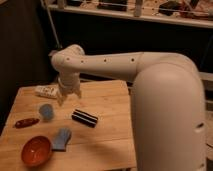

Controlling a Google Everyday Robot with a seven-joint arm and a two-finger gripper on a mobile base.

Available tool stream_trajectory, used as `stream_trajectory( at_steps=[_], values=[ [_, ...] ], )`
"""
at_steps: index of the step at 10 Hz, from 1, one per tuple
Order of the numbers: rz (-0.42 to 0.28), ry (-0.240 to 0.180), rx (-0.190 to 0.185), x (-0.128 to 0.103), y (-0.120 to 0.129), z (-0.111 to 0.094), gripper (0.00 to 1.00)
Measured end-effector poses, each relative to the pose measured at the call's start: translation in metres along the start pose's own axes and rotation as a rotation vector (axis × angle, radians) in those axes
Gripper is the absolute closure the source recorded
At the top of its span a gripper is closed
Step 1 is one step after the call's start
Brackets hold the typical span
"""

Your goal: Move the arm in a circular motion

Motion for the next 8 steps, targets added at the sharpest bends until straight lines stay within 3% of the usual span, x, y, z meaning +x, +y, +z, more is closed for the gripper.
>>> stream_trajectory(
  at_steps=[2,4,5,6,7,8],
  values=[
    [0.042,-0.038,0.068,-0.028,-0.046,-0.007,0.35],
    [0.153,-0.044,0.142,-0.022,-0.112,-0.014,0.35],
    [0.210,-0.038,0.168,-0.010,-0.137,-0.016,0.35],
    [0.306,-0.021,0.202,0.020,-0.174,-0.019,0.35],
    [0.375,-0.003,0.221,0.046,-0.194,-0.019,0.35],
    [0.470,0.022,0.244,0.087,-0.217,-0.020,0.35]
  ],
)
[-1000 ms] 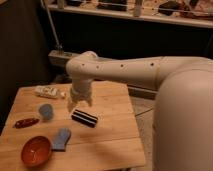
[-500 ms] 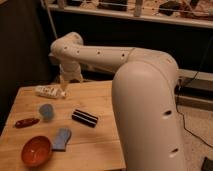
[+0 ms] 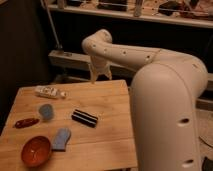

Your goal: Move the arm in a circular motion

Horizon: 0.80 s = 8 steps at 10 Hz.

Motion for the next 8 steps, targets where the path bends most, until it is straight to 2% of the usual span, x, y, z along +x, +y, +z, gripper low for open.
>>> stream_trajectory(
  at_steps=[1,2,3,4,5,6,7,8],
  values=[
    [0.084,0.034,0.023,0.034,-0.031,0.007,0.35],
    [0.170,0.081,0.035,0.081,-0.056,0.013,0.35],
    [0.230,0.140,0.040,0.141,-0.064,0.018,0.35],
    [0.249,0.176,0.034,0.181,-0.061,0.018,0.35],
    [0.246,0.195,0.025,0.205,-0.052,0.016,0.35],
    [0.194,0.211,-0.005,0.240,-0.024,0.008,0.35],
    [0.151,0.208,-0.026,0.250,-0.005,0.002,0.35],
    [0.070,0.192,-0.062,0.256,0.027,-0.008,0.35]
  ],
)
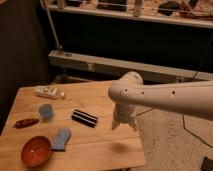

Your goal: Move the arm in a circular motion

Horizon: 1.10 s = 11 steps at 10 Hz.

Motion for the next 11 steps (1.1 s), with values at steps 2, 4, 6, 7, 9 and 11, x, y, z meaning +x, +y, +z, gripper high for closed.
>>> stream_trajectory(
  at_steps=[2,4,6,7,9,11],
  values=[
    [-0.184,-0.048,-0.063,-0.007,0.069,-0.020,0.35],
    [-0.391,-0.126,-0.126,-0.047,0.149,-0.047,0.35],
    [-0.550,-0.205,-0.148,-0.113,0.209,-0.065,0.35],
    [-0.601,-0.243,-0.130,-0.158,0.224,-0.070,0.35],
    [-0.603,-0.278,-0.079,-0.233,0.211,-0.068,0.35],
    [-0.501,-0.275,-0.020,-0.293,0.150,-0.056,0.35]
  ],
)
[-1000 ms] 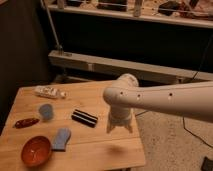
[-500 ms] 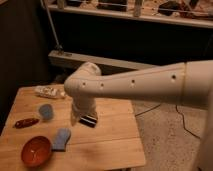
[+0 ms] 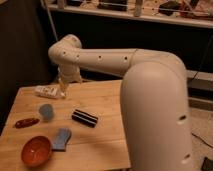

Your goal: Move the arm in a circular motion

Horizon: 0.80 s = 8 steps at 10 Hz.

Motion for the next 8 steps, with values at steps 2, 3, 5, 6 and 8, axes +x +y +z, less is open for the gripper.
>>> stream_trajectory(
  at_steps=[2,3,5,6,8],
  values=[
    [0.135,0.026,0.054,0.016,-0.077,0.012,0.35],
    [0.224,0.045,0.074,0.037,-0.114,0.016,0.35],
    [0.421,0.094,0.110,0.102,-0.177,0.014,0.35],
    [0.505,0.122,0.121,0.139,-0.194,0.011,0.35],
    [0.582,0.169,0.117,0.199,-0.188,0.002,0.35]
  ],
)
